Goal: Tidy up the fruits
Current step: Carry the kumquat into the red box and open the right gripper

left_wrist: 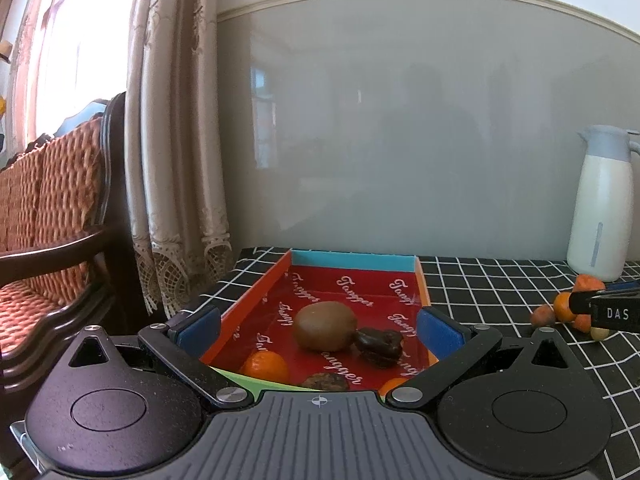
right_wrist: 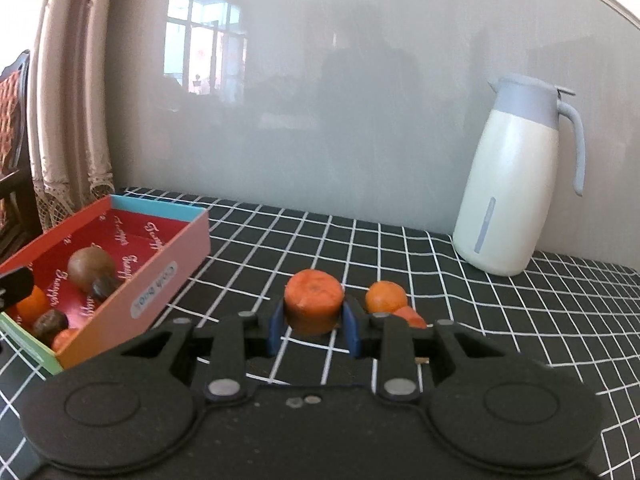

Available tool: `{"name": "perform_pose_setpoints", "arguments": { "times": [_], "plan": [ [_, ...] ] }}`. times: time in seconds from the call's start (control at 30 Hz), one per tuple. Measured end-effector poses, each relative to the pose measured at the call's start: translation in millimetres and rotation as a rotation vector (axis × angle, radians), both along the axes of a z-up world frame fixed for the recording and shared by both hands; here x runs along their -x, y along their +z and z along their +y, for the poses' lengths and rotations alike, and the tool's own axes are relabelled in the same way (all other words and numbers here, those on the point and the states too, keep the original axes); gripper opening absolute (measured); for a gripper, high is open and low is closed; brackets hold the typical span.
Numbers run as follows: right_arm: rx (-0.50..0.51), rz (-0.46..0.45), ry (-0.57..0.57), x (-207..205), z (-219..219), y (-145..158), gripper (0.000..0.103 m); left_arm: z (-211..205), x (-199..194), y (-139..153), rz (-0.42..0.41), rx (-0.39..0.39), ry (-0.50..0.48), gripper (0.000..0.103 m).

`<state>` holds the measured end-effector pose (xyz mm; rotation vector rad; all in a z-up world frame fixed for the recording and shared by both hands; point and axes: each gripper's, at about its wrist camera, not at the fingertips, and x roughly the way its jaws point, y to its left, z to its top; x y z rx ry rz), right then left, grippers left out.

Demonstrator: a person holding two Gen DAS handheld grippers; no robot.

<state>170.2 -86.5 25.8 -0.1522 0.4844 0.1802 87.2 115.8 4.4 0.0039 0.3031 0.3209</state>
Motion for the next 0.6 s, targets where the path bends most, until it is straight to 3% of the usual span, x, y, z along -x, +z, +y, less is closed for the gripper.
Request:
{"name": "perform_pose_setpoints", "arguments": {
  "times": [0.6],
  "plan": [
    [-0.021, -0.021, 0.166, 10.7, 84.4, 1.5, 0.029, 51.8, 15.4, 1.3, 0.008, 0.003, 0.097, 0.103]
  ]
}}
